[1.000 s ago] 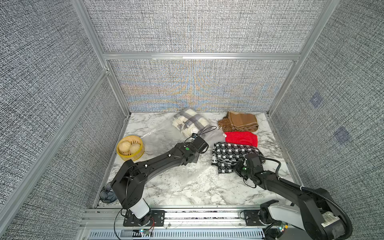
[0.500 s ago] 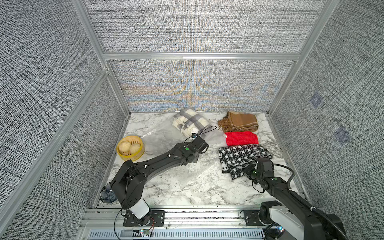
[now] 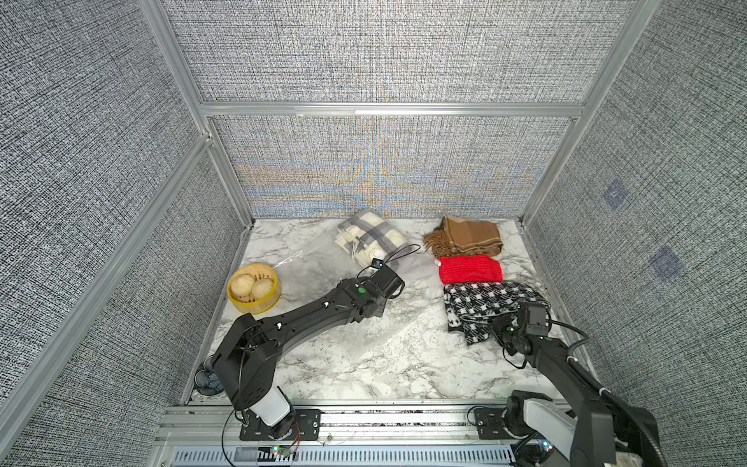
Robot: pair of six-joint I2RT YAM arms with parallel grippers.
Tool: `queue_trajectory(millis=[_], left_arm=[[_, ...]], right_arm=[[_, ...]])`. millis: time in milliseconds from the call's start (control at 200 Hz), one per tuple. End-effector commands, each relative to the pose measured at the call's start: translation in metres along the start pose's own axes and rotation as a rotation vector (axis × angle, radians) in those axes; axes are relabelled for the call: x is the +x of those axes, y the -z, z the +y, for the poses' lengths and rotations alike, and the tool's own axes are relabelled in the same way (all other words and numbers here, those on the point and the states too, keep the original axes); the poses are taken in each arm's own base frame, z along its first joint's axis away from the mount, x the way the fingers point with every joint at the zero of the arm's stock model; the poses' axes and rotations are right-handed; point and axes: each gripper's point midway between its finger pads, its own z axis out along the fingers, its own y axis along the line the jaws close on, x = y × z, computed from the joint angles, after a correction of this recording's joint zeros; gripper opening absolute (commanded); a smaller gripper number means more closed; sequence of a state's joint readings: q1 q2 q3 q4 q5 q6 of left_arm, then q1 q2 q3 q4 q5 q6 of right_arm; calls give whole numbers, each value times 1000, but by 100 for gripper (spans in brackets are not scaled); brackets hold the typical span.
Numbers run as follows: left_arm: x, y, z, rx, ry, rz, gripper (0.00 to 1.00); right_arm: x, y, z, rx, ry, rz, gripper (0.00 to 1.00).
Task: Take the scarf out of the vacuum bag
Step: Move the scarf to the center of the board.
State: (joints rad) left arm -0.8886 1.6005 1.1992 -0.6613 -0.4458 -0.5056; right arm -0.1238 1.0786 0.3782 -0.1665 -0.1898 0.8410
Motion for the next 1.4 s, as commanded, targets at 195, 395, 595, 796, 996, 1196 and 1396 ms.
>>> queue_trajectory(millis=[195,395,595,796,996,1196,1396], left_arm=[[0,4,3,-6,3,-3,0],[0,5,3,0,6,-6,0],[-1,8,3,6,5,-12,0],[-1,7,2,6,2,-13,0],[-1,8,0,13,0,-13,0],[0,7,-2,14,-7,-9,0],[-3,15,-1,32,-7,-19,0]], right_arm=[[-19,-22,34,-3,165,60,0],[-20,-27,45,-20,199,88,0],[-24,-26,57,-16,294,61,0],[-31,-21,50,41,305,16,10],[-40,-10,46,72,299,-51,27],[-32,-6,43,75,302,-13,76],[-25,20,42,39,302,-50,81]])
